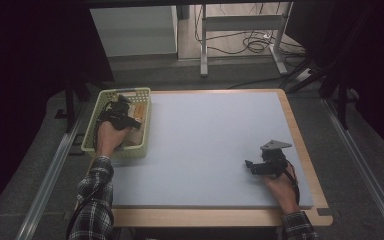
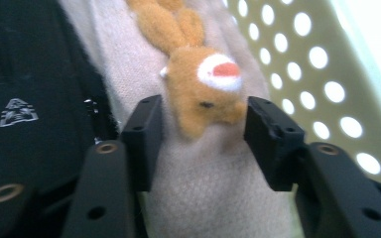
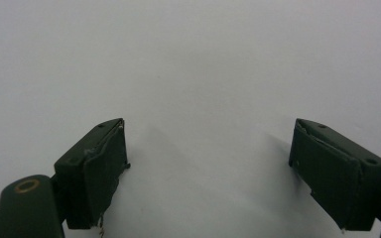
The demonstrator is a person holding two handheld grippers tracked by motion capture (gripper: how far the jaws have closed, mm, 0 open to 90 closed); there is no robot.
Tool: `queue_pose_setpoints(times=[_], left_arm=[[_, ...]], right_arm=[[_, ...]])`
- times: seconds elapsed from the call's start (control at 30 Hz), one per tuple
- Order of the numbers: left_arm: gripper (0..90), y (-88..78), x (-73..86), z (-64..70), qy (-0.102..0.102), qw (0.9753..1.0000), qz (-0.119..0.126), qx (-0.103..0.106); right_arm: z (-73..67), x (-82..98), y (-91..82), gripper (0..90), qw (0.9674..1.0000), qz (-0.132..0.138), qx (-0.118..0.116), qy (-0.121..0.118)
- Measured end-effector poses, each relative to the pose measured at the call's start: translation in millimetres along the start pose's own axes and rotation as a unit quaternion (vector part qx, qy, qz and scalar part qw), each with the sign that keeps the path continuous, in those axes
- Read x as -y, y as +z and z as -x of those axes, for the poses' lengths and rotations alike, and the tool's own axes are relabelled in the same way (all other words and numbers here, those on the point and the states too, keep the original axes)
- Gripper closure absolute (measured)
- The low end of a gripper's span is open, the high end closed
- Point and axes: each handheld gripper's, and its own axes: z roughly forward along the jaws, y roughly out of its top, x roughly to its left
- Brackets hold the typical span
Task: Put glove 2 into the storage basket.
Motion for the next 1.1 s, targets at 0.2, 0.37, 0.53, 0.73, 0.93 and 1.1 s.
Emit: queue_pose_setpoints(times=[0.2, 0.37, 0.53, 0.73, 0.93, 1.1], left_arm=[[23.9, -9.3, 5.4, -6.8, 0.004, 0.9992, 0.030, -0.024], [11.9, -20.1, 10.6, -12.5, 0.001, 0.9976, 0.063, -0.027], [5.2, -29.3, 15.8, -15.5, -0.001, 0.9957, 0.091, -0.017], [2.5, -35.9, 22.6, -15.3, 0.013, 0.9944, 0.104, -0.011], [1.9, -42.2, 31.3, -16.2, 0.020, 0.9922, 0.123, -0.003], [1.8, -47.0, 37.2, -15.6, 0.030, 0.9900, 0.137, 0.004]], right_arm=[[0.0, 0.0, 0.0, 14.6, 1.0000, 0.000, 0.000, 0.000], [0.0, 0.0, 0.0, 14.6, 1.0000, 0.000, 0.000, 0.000], [0.0, 0.0, 0.0, 14.6, 1.0000, 0.000, 0.000, 0.000], [-0.1, 0.0, 0.0, 14.6, 1.0000, 0.000, 0.000, 0.000], [-0.2, 0.1, 0.0, 14.6, 1.0000, 0.000, 0.001, -0.001], [-0.3, 0.1, -0.1, 14.6, 1.0000, 0.000, 0.001, -0.001]])
